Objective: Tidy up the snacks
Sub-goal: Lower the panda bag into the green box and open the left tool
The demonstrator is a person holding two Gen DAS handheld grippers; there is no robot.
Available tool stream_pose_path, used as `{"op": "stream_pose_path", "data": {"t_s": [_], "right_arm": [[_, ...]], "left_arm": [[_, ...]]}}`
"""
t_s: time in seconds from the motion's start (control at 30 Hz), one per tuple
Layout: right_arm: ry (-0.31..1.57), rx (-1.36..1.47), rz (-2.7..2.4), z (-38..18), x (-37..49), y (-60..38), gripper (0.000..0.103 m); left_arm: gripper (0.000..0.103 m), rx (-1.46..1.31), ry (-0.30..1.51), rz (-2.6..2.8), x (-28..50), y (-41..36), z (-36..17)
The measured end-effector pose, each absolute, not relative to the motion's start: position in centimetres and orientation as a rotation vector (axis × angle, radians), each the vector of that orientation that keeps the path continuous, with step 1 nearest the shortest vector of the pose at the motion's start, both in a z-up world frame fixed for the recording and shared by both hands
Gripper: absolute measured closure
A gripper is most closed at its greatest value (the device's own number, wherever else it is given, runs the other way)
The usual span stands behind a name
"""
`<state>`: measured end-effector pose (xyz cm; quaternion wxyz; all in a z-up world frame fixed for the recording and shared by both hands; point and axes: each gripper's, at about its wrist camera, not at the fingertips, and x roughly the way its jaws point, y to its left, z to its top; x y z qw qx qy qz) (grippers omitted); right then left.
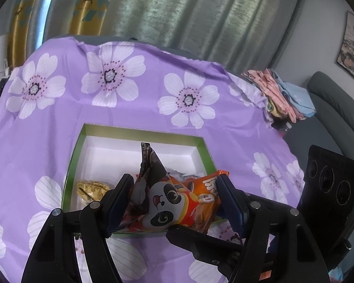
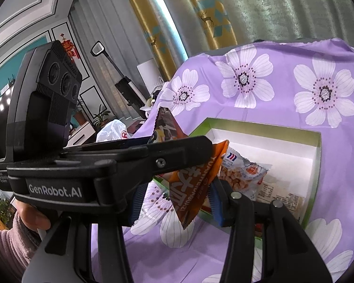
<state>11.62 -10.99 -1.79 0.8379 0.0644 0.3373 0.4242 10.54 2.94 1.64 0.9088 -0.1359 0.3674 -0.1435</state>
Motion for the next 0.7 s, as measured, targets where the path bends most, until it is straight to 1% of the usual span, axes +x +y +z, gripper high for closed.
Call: {"op": "stream_pose_path", "data": {"t_s": [0.7], "right_arm": [[0.792, 0.112, 0.887, -4.0, 13.8, -8.5, 0.055]], "left_arm": [[0.030, -0.337, 0.801, -0.273, 12.8, 5.6, -1.5]]}}
